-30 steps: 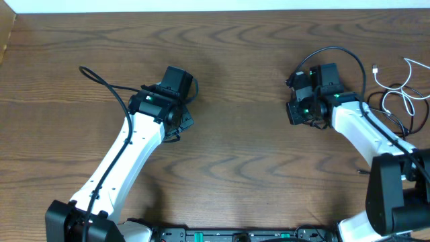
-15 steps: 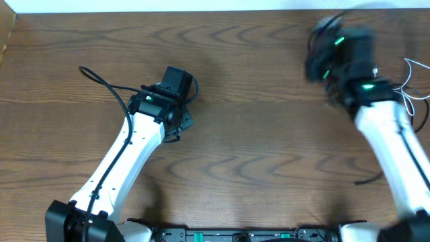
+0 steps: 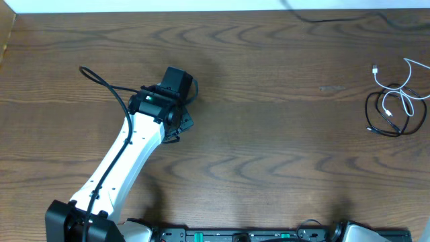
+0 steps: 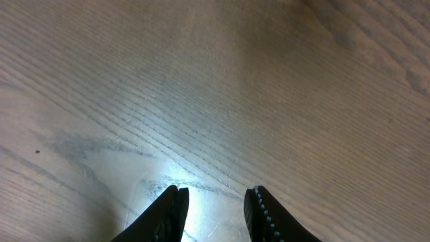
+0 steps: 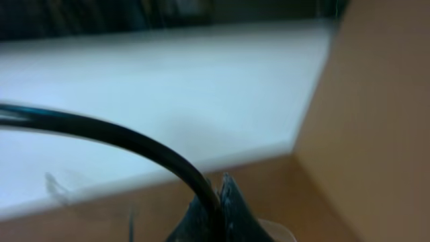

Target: Untangle cables

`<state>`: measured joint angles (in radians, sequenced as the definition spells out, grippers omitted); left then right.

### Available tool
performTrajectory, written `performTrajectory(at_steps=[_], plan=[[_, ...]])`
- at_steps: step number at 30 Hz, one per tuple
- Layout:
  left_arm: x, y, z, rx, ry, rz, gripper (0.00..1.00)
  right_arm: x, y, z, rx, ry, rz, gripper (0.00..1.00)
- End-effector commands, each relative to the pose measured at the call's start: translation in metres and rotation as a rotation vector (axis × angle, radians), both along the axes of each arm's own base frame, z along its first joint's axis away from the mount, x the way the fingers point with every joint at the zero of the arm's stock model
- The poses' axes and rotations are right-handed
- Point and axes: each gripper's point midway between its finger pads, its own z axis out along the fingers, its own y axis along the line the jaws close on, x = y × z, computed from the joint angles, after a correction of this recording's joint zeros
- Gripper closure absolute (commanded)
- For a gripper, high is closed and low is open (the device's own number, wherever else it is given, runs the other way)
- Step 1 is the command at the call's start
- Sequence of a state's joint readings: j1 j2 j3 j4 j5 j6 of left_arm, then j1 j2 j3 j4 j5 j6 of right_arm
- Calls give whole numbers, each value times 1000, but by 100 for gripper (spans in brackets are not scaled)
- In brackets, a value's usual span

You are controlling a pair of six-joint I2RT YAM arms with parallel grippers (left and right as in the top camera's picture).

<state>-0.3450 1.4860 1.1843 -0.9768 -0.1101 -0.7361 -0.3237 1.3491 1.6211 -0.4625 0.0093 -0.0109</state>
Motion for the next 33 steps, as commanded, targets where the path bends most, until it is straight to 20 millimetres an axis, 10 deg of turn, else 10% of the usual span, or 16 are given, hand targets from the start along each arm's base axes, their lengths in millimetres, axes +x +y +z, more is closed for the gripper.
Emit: performTrajectory(at_steps=[1,3,9,22,26,33], plan=[[-2,1,-4,8,17,3,67,5,-31,-67,64,204,-76,99],[-3,2,-4,10,22,3,67,-3,-56,-114,116,356,-190,99],[-6,3,-5,14,35,3,67,-9,-79,-169,165,521,-297,99],[-6,3,-5,14,34,3,67,-11,-91,-172,161,523,-340,99],[-5,2,-4,13,29,4,67,-7,-82,-176,190,528,-291,28],[-4,2,-4,12,27,3,67,-5,-72,-188,231,559,-242,18]])
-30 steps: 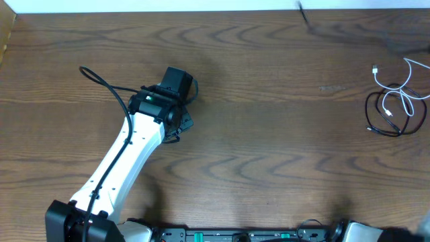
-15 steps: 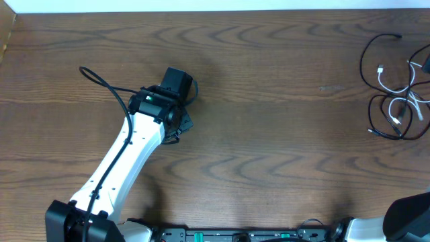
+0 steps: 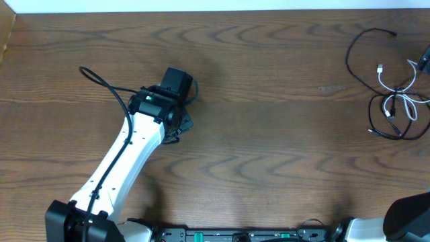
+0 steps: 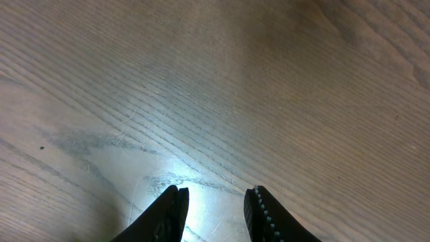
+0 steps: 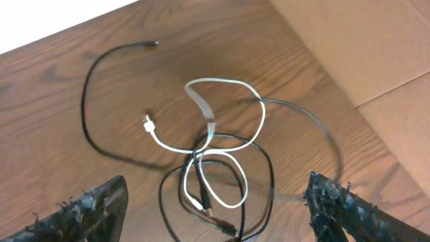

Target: Untangle cables

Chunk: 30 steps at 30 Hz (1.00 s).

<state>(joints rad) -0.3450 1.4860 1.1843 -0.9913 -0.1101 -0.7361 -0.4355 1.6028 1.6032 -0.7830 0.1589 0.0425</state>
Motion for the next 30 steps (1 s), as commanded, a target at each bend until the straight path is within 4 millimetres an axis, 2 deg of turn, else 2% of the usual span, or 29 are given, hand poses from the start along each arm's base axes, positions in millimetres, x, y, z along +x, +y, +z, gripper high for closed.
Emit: performTrajectory(at_steps=[1,10,12,14,22,23,24,27,30], plan=[[-1,1,-4,7,14,3,66,2,6,-7,49,-1,22,18],[-1,1,-4,7,13,3,66,6,30,-21,158,2,111,14],[0,1,-3,6,10,3,66,8,44,-26,219,-1,163,11],[1,0,-3,4,7,3,66,10,61,-32,292,-11,224,1],[4,-2,-3,-6,-7,1,63,12,119,-44,547,-47,421,1],[6,-6,-3,-23,-9,-20,63,11,125,-46,567,-46,436,1],[11,-22,-1,-86,-24,-122,63,11,138,-49,608,-44,471,1],[24,-55,6,-223,-80,-302,62,10,159,-58,648,-27,521,1],[33,-74,14,-284,-142,-400,62,8,183,-69,634,7,621,1]])
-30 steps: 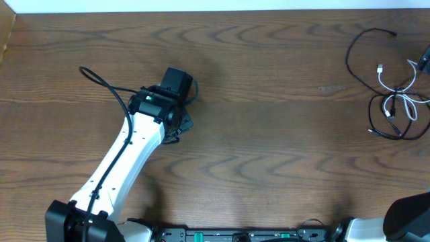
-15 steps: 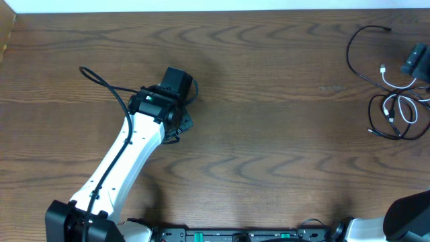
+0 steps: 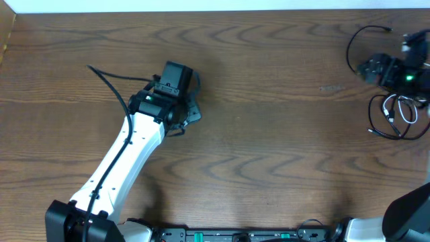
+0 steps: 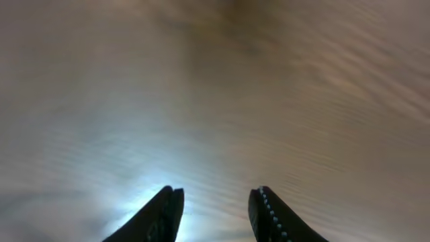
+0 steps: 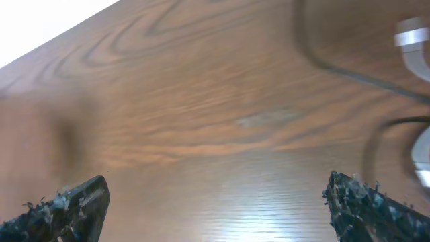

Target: Untangle cables

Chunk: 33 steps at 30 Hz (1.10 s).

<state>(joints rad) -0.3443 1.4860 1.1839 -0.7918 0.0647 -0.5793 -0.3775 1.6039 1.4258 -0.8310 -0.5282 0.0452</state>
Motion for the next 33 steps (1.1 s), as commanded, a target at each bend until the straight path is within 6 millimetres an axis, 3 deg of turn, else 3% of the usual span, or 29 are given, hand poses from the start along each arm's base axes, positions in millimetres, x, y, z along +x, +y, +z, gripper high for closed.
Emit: performTrajectory(at_steps=[1,6,10,13,15,20,25,28,33], plan=[[2,-34,5,-97,-37,-227,62,-3,44,-11,37,-10,172,1],[6,-48,10,-53,-116,-384,58,-11,84,-35,-92,3,372,1],[15,-28,7,117,-152,-375,48,-15,83,-60,-320,101,363,1],[19,-5,6,240,-150,-322,29,-18,65,-70,-502,190,238,1],[17,3,5,282,-136,-308,4,-22,61,-71,-557,227,156,1],[2,9,-2,296,-69,-320,2,-27,103,-73,-426,217,235,1],[-8,11,-6,293,-24,-332,2,-37,124,-75,-315,234,301,1],[-18,3,-10,240,14,-357,2,-51,124,-79,-282,301,287,1],[-52,16,-18,223,178,-206,2,-89,106,-92,-230,501,188,1]])
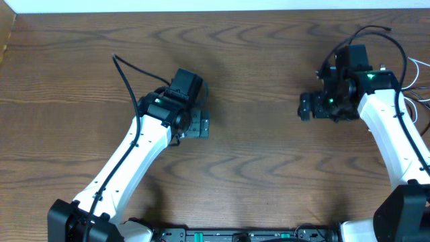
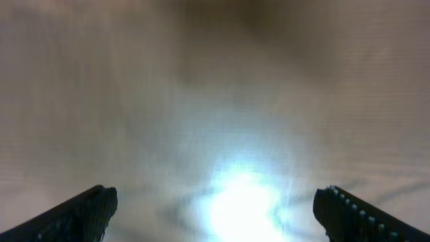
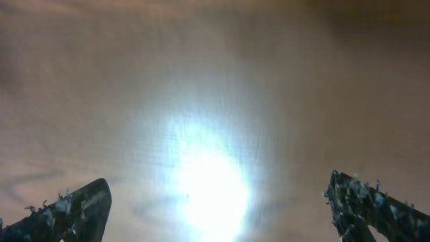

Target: Untangle cables

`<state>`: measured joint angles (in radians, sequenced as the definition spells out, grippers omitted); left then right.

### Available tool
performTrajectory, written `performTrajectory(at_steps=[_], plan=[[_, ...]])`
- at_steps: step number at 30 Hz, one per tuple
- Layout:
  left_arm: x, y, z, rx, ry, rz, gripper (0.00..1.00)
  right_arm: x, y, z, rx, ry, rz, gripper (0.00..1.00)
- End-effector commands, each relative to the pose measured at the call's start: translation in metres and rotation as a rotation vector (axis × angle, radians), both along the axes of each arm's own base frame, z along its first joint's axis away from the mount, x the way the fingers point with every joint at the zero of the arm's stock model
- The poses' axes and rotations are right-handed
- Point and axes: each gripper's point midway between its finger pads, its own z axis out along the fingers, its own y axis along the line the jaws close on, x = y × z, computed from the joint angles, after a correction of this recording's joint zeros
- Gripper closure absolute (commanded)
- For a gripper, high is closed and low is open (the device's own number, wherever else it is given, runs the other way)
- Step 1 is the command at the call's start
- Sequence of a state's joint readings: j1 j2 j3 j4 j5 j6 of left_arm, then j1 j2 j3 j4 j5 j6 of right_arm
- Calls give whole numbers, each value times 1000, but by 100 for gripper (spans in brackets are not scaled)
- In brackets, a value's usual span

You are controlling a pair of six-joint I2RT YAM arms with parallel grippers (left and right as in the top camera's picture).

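The tangle of cables lies at the table's far right, mostly hidden behind my right arm. A piece of white cable [image 1: 419, 64] shows at the edge, and a black cable loop [image 1: 376, 29] arcs above the arm. My right gripper [image 1: 306, 107] [image 3: 218, 212] is open wide over bare wood, well left of the tangle. My left gripper [image 1: 199, 125] [image 2: 215, 215] is open wide too, over bare wood left of centre. Both wrist views are blurred, show only glare on the table, and have nothing between the fingers.
The brown wooden table [image 1: 255, 168] spans the view, with a white strip along its far edge [image 1: 201, 5]. A thin black lead [image 1: 124, 70] rises from my left arm.
My right gripper has moved left from beside the tangle to bare wood nearer the middle. My left gripper has shifted a little right, and its jaws have gone from narrowly to widely open.
At first my right arm was out of the overhead view, with a black cable at its fingertips. Then it hung open over the tangle, with a black cable looped on the table beside it. It has since moved left and away. The left arm stayed put, then shifted right and opened.
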<state>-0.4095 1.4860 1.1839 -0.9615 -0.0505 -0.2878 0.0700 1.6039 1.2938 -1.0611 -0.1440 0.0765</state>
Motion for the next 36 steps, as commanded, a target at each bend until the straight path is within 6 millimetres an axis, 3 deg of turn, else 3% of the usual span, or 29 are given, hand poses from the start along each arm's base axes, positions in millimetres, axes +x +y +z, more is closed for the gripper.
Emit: performTrajectory(at_steps=[1,8,13,16,21,24,28,30,36], plan=[[-21,6,-7,-3,96,135,2,-20,-11,-11,25,107,-108,1],[-55,11,-9,11,231,105,1,-55,-17,-39,16,232,-109,1],[-58,14,-11,-9,167,95,1,-69,-11,-58,17,226,-86,1],[-58,14,-11,-56,44,45,1,-69,-3,-58,31,94,-95,1],[-61,26,2,-93,-188,32,1,-64,-4,-24,26,-191,-78,1],[-66,43,23,-104,-378,66,1,-69,-13,21,1,-426,-97,1],[-67,69,53,-50,-555,144,1,-80,-29,65,-45,-631,-144,1],[-70,73,63,-61,-600,154,1,-86,-32,84,-44,-717,-156,1],[-73,72,66,-76,-615,152,1,-99,-33,105,-27,-815,-162,1]])
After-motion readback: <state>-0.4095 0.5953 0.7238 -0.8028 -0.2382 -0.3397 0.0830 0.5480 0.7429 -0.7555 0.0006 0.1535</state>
